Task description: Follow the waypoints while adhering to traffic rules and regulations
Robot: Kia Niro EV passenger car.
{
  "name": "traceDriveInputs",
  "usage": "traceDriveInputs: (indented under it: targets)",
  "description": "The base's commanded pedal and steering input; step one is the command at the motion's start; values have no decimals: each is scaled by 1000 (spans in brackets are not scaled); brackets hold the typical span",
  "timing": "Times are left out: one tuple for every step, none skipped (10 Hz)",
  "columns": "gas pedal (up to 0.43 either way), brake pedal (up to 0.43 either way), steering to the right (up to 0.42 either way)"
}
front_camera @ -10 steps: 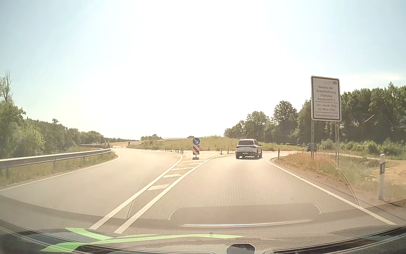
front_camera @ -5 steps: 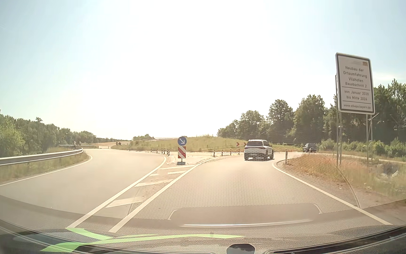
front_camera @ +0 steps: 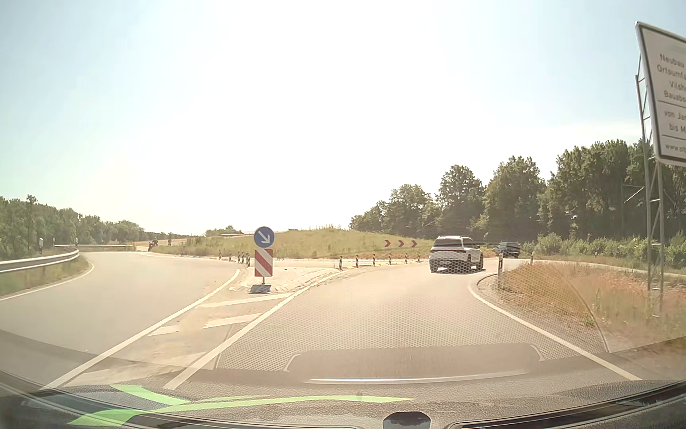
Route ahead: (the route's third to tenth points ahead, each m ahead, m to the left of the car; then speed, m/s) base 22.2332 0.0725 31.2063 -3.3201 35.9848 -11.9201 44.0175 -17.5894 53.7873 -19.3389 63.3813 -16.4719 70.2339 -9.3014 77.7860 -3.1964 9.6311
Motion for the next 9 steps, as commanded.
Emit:
traceDriveInputs:
  targets:
    - [67,0,50]
    - [67,0,51]
    - [67,0,51]
    - [59,0,51]
    - [59,0,51]
    - [59,0,53]
    - [59,0,56]
    - [67,0,60]
    - [67,0,63]
